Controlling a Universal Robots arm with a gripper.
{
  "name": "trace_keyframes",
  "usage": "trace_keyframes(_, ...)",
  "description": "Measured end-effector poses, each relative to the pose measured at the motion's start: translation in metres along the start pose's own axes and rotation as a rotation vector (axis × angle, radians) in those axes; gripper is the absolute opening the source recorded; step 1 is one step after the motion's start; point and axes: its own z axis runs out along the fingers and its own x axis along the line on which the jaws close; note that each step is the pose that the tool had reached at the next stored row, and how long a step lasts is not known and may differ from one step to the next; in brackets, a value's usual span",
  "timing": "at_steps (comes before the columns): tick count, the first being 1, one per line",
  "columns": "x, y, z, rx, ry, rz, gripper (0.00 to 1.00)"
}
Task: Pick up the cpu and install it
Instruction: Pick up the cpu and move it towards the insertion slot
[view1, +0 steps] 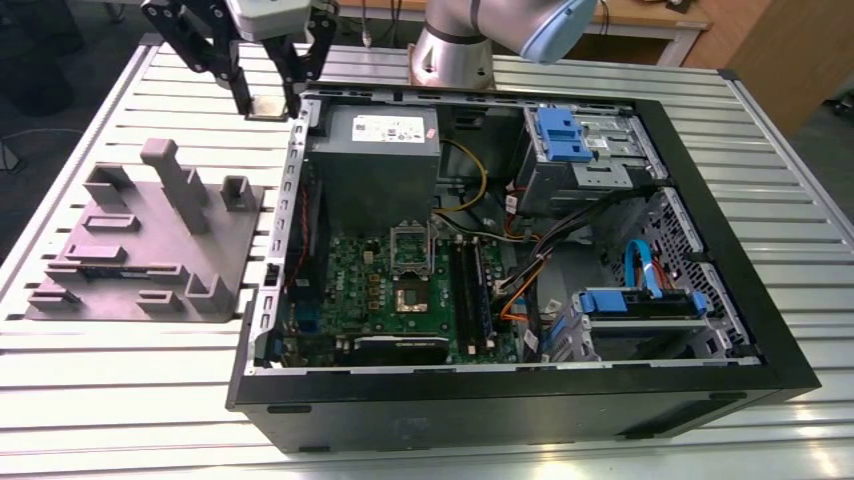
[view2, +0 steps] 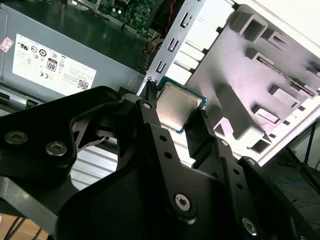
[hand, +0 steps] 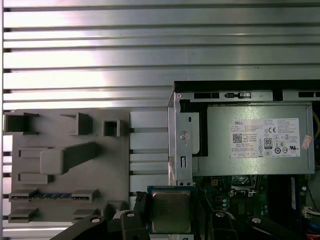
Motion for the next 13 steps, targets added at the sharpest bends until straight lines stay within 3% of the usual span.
trace_keyframes(13,-0.0035,0.0001,0.0000,0.0000,0.0000,0.000,0.47)
